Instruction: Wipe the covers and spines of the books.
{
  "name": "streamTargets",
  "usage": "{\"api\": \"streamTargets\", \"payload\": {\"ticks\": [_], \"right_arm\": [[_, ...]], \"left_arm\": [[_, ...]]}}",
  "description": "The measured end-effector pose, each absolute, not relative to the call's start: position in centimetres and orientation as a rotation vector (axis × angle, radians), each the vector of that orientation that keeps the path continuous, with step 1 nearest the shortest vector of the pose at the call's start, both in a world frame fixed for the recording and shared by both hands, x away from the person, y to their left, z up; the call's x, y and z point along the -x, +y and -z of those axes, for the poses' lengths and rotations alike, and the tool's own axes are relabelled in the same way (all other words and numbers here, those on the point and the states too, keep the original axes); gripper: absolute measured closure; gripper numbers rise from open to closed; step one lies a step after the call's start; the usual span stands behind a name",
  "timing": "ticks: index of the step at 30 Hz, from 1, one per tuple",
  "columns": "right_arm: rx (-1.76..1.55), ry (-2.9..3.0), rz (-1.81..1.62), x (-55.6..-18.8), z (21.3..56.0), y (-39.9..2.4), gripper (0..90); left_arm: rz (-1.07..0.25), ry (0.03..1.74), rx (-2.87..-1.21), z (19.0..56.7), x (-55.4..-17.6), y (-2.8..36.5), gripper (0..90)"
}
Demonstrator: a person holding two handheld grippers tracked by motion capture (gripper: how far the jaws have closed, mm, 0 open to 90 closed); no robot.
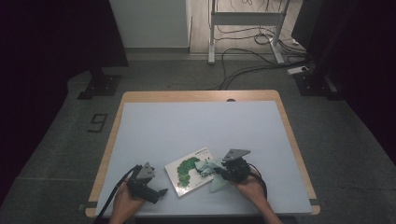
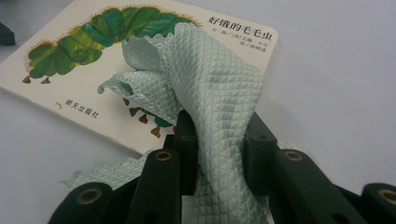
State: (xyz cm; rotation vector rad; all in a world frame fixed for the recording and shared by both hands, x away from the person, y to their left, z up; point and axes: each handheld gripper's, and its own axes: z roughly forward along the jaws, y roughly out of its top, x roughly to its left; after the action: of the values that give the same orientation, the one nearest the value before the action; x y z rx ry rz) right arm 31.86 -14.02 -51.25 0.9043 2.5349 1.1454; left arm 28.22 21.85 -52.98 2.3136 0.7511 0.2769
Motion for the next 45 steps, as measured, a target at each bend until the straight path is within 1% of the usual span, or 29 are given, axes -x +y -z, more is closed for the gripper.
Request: {"api": "streamTargets", "payload": {"ticks": [18, 29, 45], "right_arm": [[-0.846, 2.601, -1.190, -30.8, 51.2, -12.0, 69.6], [-0.725, 2.670, -1.227, -29.3, 51.1, -8.5, 69.7], [-0.600, 2.746, -1.257, -27.5, 50.9, -5.0, 69.7]], "left_arm": [[-0.278, 0.751, -2.314, 53.0, -28.2, 21.9, 0.0], [-0.277, 0.750, -2.315, 53.0, -28.2, 21.9, 0.0], [-0.276, 0.751, -2.313, 53.0, -28.2, 21.9, 0.0]]}}
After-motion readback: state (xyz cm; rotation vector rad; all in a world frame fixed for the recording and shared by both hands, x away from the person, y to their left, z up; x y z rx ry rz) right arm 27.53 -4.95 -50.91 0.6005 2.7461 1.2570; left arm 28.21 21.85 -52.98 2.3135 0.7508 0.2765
